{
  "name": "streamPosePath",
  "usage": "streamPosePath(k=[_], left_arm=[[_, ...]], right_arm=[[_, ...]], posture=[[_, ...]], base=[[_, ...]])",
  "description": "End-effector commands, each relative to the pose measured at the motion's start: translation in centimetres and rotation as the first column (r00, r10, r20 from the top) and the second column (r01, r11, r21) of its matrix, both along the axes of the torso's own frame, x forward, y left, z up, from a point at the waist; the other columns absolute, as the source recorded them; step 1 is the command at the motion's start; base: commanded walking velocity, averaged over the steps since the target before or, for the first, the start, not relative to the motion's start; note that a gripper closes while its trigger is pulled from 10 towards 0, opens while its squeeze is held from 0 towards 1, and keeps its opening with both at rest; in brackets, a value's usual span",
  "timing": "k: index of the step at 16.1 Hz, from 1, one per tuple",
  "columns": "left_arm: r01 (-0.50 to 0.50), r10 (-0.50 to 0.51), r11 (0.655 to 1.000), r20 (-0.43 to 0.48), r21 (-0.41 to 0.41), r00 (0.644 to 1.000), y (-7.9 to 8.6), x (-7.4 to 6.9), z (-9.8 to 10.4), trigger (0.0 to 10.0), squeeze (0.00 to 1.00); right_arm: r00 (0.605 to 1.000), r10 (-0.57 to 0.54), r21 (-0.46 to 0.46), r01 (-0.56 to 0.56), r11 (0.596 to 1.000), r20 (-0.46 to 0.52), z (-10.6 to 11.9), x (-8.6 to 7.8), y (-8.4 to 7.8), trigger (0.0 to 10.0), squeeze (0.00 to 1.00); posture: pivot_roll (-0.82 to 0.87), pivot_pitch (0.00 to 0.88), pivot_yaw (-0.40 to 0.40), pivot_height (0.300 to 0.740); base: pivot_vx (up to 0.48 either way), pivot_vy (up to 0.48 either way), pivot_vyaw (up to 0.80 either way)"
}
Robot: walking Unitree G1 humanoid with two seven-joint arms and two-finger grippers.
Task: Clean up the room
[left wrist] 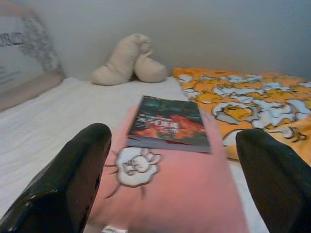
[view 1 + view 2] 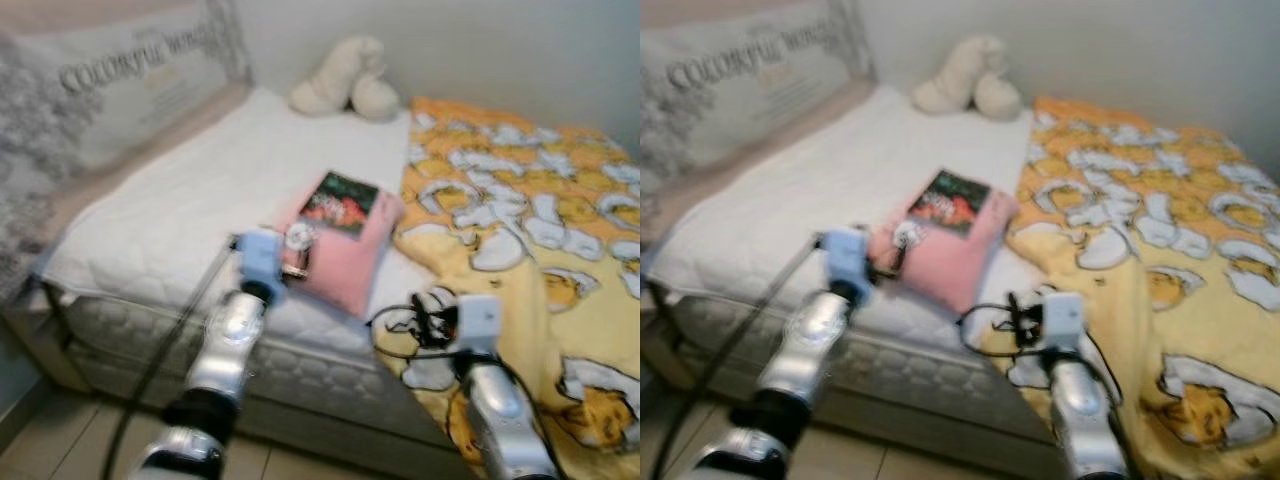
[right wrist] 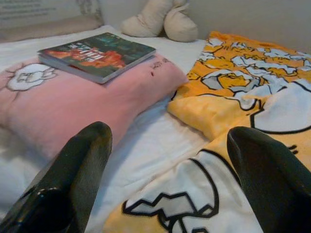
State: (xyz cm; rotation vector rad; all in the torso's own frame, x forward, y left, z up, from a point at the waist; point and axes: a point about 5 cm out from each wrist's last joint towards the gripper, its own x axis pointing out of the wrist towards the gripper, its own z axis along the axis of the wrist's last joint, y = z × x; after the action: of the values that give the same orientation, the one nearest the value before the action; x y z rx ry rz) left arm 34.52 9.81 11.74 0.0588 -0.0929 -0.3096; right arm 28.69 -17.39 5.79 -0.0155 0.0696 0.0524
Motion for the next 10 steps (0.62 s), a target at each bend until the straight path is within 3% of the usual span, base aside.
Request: streamPosePath(k=[1,7,10], left_arm=[[-0.017,0.017,1.0,0.007,0.017,1.0,0.85,0.21,0.25,10.0,0.0],[-0.029,0.029,1.0,0.007,-0.012,1.0,0.71,0.06,0.2,10.0,0.0],[-0.042,0.042,0.999,0.005,-0.002,0.999,1.61,0.0,0.05,10.0,0.0]], right_arm=[[1.0,0.012,-0.001,-0.012,1.0,0.017,0.44,0.26,0.43,10.0,0.0],[0.999,0.007,-0.004,-0.006,1.0,0.031,0.91,0.46,-0.02,10.0,0.0],[0.999,0.003,0.0,-0.003,1.0,0.04,1.16,0.69,0.05,10.0,0.0]], posture=[[0.1,0.0,-0.034,0.74],[0.09,0.0,-0.043,0.74],[0.1,0.0,-0.042,0.74]], base=[[0.48,0.0,0.0],[0.48,0.0,0.0],[0.48,0.0,0.0]])
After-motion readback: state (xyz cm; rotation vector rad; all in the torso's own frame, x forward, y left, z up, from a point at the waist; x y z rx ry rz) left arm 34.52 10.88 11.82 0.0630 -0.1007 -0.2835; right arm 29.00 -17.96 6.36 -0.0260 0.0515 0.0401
